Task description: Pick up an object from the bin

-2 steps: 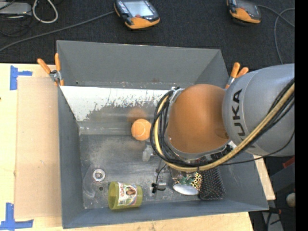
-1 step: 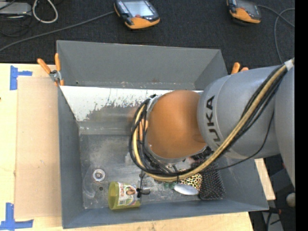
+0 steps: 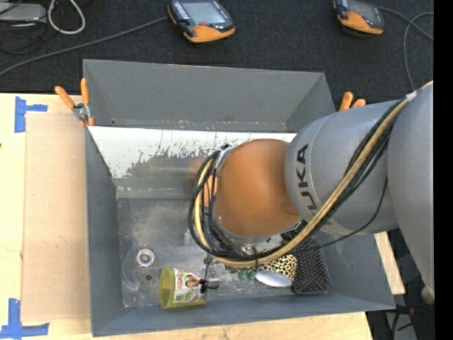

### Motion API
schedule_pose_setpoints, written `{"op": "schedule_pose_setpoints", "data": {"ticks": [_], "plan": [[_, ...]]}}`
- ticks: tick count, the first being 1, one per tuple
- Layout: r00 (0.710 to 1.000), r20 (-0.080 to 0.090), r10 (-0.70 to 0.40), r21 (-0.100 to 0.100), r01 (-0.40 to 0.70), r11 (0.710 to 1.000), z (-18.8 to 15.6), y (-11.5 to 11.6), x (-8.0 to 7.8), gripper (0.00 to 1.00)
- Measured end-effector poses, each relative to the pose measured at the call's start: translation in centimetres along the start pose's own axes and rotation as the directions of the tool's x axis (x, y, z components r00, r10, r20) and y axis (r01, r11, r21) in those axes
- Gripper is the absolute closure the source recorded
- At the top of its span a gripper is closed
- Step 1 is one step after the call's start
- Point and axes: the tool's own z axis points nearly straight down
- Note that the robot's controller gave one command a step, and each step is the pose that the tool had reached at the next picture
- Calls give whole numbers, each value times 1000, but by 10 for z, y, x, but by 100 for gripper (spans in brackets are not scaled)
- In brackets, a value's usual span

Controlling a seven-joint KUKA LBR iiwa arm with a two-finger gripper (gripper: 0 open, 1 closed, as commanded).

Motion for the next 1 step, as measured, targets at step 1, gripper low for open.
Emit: {"op": "schedule_pose_setpoints", "data": {"ticks": [1], "plan": [[999, -2, -34, 3, 34, 999, 10, 5, -1, 0]]}}
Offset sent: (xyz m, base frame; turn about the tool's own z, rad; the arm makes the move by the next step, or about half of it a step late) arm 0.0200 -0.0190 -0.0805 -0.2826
